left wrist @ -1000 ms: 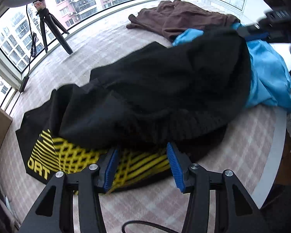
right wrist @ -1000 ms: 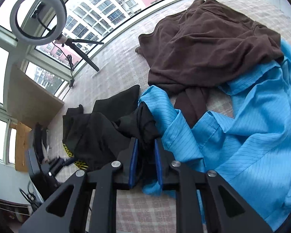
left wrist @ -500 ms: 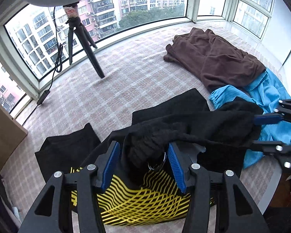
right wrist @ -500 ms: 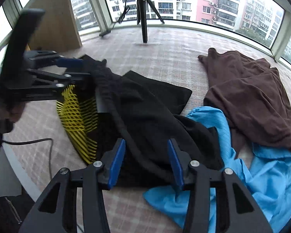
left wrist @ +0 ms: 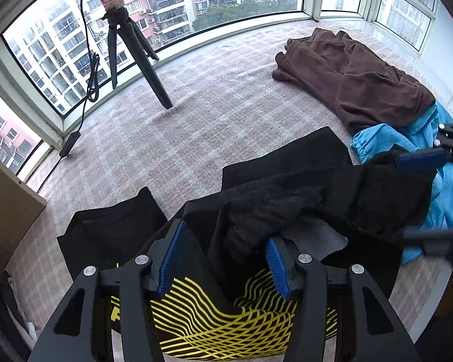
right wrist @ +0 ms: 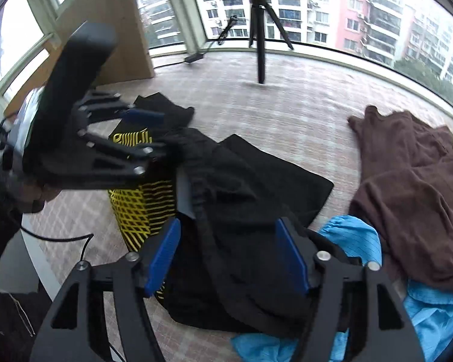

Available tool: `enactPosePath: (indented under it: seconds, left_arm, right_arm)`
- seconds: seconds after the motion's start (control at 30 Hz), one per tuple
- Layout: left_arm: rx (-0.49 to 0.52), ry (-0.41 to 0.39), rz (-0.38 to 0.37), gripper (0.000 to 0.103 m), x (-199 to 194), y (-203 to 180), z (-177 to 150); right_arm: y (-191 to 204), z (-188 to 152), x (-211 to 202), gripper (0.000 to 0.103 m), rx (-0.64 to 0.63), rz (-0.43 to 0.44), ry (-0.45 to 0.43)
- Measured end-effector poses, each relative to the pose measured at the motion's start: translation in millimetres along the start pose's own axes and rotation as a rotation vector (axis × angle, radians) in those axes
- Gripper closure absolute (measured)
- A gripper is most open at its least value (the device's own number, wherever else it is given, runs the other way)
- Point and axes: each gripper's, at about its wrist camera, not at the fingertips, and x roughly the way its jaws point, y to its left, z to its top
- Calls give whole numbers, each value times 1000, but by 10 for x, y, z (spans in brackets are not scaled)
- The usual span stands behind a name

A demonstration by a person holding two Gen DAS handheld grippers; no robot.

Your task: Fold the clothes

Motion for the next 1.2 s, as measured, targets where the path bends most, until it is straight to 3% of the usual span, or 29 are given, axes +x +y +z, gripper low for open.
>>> enactPosePath:
  seconds: [0.1,0.13,0.17,0.2,0.27,0.47,0.57,0.9,0.97,1.03,1.2]
  left_arm:
    - [18,-3,-1,54,-53,-6,40]
    - [21,-3,-5,54,-87,2,13]
    - [23,-3,-12,54,-121,12,-20]
    - [25,-3,-19,51,-156,22,-54]
    - [19,-1,-29,48,-208,30,-159]
    - [4,3,-33,47,-176,-234,-367]
    - [-8,34,15,46,-19,-356,-380]
    - [-62,109,51,38,387,-434,-360]
    - [-86,117,45,46,399,-370,-382]
    - [-103,114,21,66,322,-290,-432]
    - [-172,57,-99,92,-264,30,-661]
  right_arm:
    - [107,56,263,39,-72,-127,44]
    - [66,77,358,53,-76,-164,60]
    - [-21,101,421,89,-51,-169,71]
    - [-162,128,450,99,5,-138,74]
    - [-410,176,484,98,102,-93,75]
    - [-801,254,371,98,233,-108,38]
    - [-858,254,385,98,247,-112,36]
    - [-874,243,410,98,259,-114,34]
    - [-878,238,399,98,260,-119,33]
    - [-892,231,383,98,263,-118,31]
    - [-833,198,244,96,251,-54,24]
